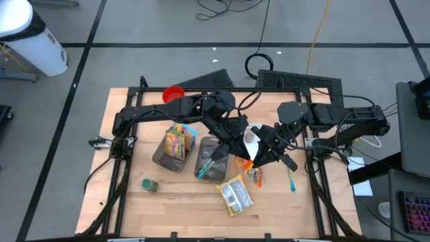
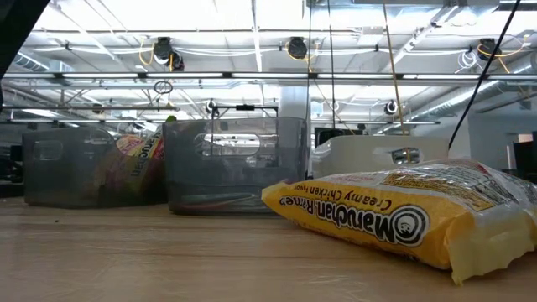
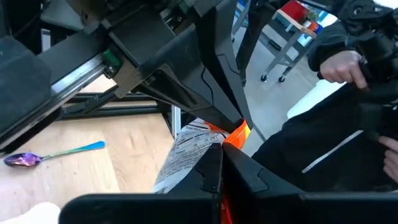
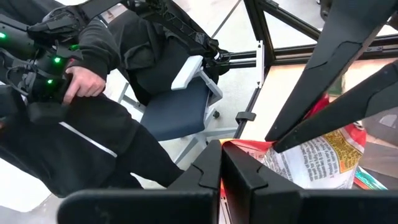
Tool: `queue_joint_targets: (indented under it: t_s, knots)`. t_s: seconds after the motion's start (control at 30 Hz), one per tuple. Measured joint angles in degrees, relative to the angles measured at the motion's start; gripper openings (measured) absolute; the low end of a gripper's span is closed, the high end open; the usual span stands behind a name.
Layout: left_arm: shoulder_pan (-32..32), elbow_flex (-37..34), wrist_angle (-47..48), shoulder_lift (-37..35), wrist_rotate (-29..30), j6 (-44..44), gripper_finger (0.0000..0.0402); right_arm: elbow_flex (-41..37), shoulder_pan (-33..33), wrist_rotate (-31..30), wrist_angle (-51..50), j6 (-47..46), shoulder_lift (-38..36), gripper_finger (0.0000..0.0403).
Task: Pick & Place Food Item
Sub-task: Put the orange pack into the left gray bin
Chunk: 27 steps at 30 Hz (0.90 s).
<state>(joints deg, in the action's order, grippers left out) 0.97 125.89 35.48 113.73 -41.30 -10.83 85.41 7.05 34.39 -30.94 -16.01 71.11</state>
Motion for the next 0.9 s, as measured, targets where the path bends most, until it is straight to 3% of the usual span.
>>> queue_joint_targets:
  t_s: [0.37, 0.73, 0.9]
  knots:
    - [0.07, 0.00, -0.13, -0.01, -0.08, 0.44, 0.0004, 0.00, -0.03, -0.06, 0.98, -1.12, -0.07, 0.0017]
    - [2.51, 0.00, 8.56, -2.42, -0.28, 2.01, 0.0002, 0.00, -4.23, 0.11, 0.75, -4.41, -1.11, 0.0137]
    - [3.15, 0.00, 19.23, -5.86, 4.77, 7.21, 0.0002, 0.00, -6.53, 0.17, 0.27, -3.26, -1.75, 0.0174]
